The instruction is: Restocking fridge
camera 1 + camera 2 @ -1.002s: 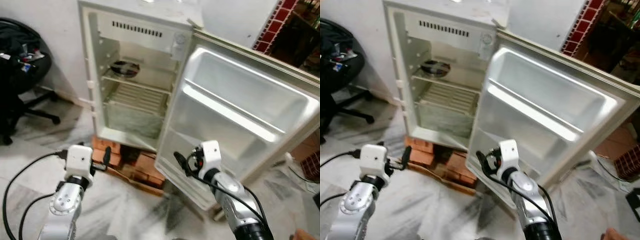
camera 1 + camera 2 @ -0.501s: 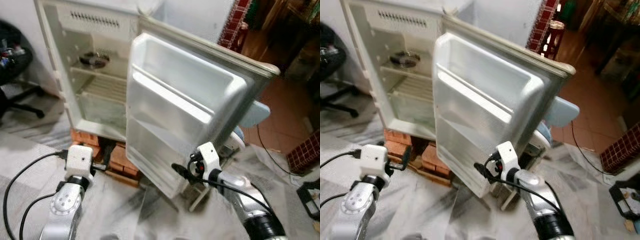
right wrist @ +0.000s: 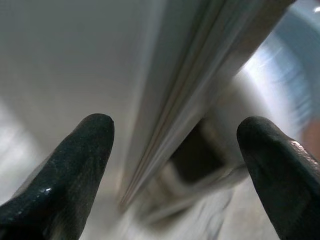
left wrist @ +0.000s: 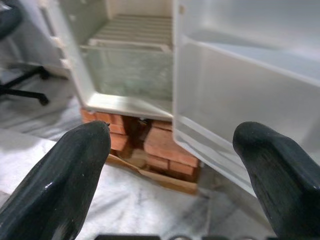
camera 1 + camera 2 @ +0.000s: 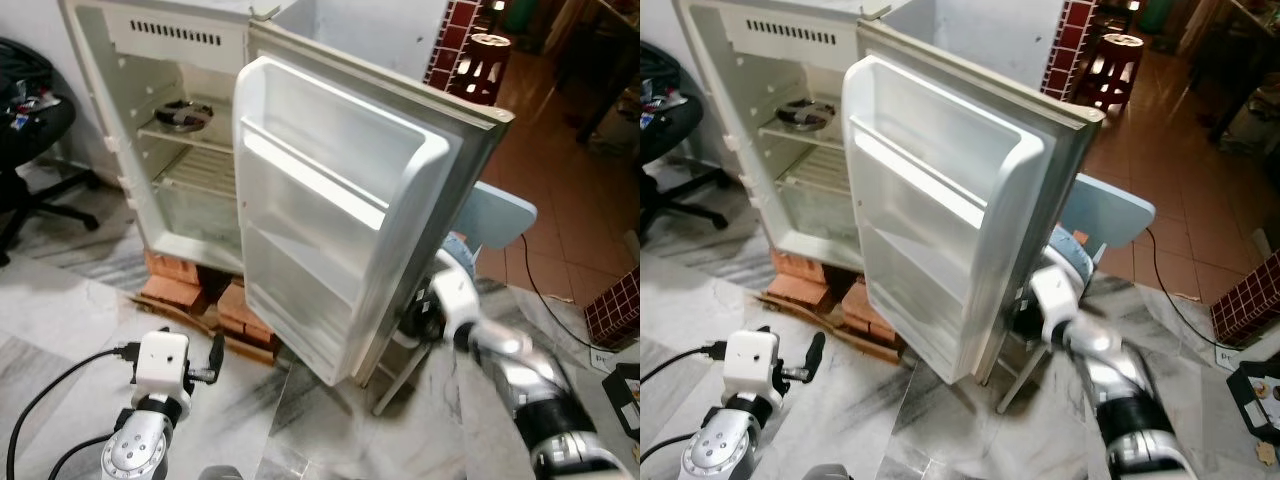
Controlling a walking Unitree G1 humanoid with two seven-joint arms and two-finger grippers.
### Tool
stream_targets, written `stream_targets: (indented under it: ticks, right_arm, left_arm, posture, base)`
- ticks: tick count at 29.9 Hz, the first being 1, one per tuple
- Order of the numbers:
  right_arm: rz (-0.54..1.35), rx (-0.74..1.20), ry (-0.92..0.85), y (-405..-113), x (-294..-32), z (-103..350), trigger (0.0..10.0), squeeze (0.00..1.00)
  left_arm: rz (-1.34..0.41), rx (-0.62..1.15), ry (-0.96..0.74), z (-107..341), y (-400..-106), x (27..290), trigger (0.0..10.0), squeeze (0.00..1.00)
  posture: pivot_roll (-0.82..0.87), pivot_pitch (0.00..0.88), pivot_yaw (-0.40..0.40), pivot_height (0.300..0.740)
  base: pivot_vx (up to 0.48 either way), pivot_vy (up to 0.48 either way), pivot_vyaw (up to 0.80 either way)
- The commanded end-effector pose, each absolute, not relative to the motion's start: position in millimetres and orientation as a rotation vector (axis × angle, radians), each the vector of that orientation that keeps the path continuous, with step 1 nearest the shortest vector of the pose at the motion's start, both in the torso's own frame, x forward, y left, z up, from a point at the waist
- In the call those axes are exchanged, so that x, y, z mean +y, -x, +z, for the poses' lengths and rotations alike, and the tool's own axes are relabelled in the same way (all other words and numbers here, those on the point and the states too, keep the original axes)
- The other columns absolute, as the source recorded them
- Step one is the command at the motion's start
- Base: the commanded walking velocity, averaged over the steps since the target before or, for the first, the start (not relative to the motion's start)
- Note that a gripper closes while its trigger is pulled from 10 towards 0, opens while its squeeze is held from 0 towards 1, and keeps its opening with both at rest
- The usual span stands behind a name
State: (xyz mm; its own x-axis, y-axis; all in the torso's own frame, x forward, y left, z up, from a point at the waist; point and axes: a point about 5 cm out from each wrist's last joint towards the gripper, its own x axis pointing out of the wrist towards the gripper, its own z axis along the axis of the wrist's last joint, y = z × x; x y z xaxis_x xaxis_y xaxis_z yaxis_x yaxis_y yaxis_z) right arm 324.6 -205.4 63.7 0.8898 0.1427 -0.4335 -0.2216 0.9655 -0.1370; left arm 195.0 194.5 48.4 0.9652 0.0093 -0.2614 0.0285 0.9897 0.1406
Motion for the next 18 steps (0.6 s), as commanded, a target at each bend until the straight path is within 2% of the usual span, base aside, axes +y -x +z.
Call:
stream_targets:
  ticks: [1, 6, 9, 10, 12, 14, 16, 17, 18]
  right_arm:
    - [0.085, 0.401, 0.168, -330, -217, 70, 10.0, 0.00]
    - [-0.030, 0.336, 0.149, -344, -226, 84, 10.0, 0.00]
    - [-0.029, 0.324, 0.064, -348, -223, 87, 10.0, 0.00]
    - [0.036, 0.275, -0.062, -354, -211, 94, 10.0, 0.00]
    - [0.066, 0.250, -0.116, -356, -206, 97, 10.0, 0.00]
    - [0.265, 0.135, -0.328, -360, -180, 117, 10.0, 0.00]
    - [0.418, 0.061, -0.444, -358, -163, 132, 10.0, 0.00]
    - [0.418, 0.061, -0.444, -358, -163, 132, 10.0, 0.00]
    - [0.507, 0.027, -0.487, -355, -155, 140, 10.0, 0.00]
  left_arm:
    - [0.010, 0.271, -0.153, 51, -192, 197, 10.0, 0.00]
    - [0.003, 0.326, -0.149, 43, -175, 193, 10.0, 0.00]
    - [-0.002, 0.326, -0.169, 41, -169, 190, 10.0, 0.00]
    - [0.001, 0.324, -0.175, 42, -169, 189, 10.0, 0.00]
    - [0.004, 0.323, -0.173, 42, -169, 189, 10.0, 0.00]
    - [0.009, 0.321, -0.167, 44, -170, 189, 10.0, 0.00]
    - [0.010, 0.319, -0.166, 45, -170, 189, 10.0, 0.00]
    - [0.010, 0.319, -0.166, 45, -170, 189, 10.0, 0.00]
    - [0.012, 0.315, -0.165, 45, -170, 189, 10.0, 0.00]
  posture:
    - [0.15, 0.007, -0.103, 0.740]
    - [0.18, 0.009, -0.113, 0.740]
    - [0.18, 0.010, -0.118, 0.740]
    - [0.18, 0.009, -0.121, 0.740]
    - [0.18, 0.010, -0.122, 0.740]
    - [0.18, 0.014, -0.125, 0.740]
    - [0.18, 0.018, -0.126, 0.740]
    - [0.18, 0.018, -0.126, 0.740]
    - [0.18, 0.018, -0.127, 0.740]
  base:
    - [0.000, 0.000, 0.00]
    - [0.000, 0.000, 0.00]
    - [0.000, 0.000, 0.00]
    - [0.000, 0.000, 0.00]
    - [0.000, 0.000, 0.00]
    - [0.000, 0.000, 0.00]
    - [0.000, 0.000, 0.00]
    - [0.000, 0.000, 0.00]
    - [0.000, 0.000, 0.00]
